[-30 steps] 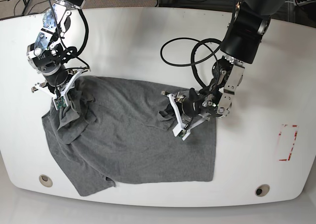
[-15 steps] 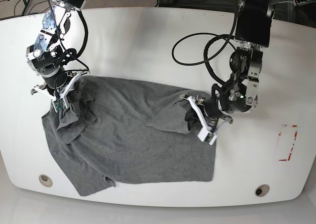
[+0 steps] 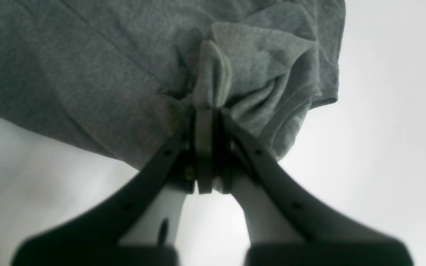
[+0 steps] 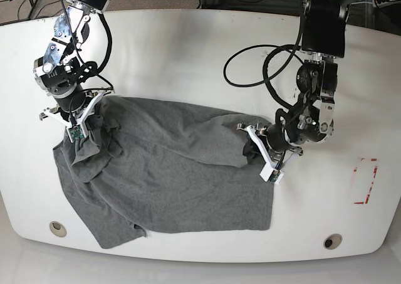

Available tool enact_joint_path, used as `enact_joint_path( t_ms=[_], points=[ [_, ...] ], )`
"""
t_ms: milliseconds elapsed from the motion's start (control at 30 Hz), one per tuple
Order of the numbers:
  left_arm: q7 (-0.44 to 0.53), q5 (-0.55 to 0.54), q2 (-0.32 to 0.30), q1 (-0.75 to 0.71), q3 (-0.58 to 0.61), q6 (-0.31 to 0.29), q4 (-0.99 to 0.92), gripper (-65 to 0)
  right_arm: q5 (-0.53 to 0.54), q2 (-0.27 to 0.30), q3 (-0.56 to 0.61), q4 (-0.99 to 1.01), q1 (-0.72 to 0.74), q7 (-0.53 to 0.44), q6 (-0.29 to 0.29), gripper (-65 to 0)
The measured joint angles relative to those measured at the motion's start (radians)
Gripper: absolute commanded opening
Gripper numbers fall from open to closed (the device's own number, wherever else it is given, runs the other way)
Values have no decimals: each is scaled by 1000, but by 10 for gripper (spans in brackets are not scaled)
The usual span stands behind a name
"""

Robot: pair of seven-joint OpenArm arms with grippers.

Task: Fold the T-shirt properly

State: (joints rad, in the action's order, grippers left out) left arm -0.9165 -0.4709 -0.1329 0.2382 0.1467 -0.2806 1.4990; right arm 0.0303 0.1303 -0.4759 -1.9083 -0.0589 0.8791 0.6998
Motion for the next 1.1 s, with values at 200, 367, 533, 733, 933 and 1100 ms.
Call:
enact_joint_path(
  t_ms=[200, 367, 533, 733, 933, 1100],
  points=[
    [1, -10, 29, 34, 1, 0, -99, -351, 0, 0, 2, 0, 2, 0, 0, -648],
    [0, -4, 53, 31, -1, 0, -132, -189, 0, 0, 2, 0, 2, -1, 0, -648],
    [1, -1, 85, 44, 0, 3, -139, -131, 0, 0, 2, 0, 2, 0, 0, -648],
    [65, -6, 111, 108, 1, 31, -238, -131, 0, 0, 2, 0, 2, -1, 0, -648],
    [103, 0, 113, 153, 1, 63, -396, -131, 0, 0, 2, 1, 9, 5, 0, -648],
    [111, 3, 113, 179, 43, 64, -452, -132, 2, 0, 2, 0, 16, -1, 0, -648]
  ],
)
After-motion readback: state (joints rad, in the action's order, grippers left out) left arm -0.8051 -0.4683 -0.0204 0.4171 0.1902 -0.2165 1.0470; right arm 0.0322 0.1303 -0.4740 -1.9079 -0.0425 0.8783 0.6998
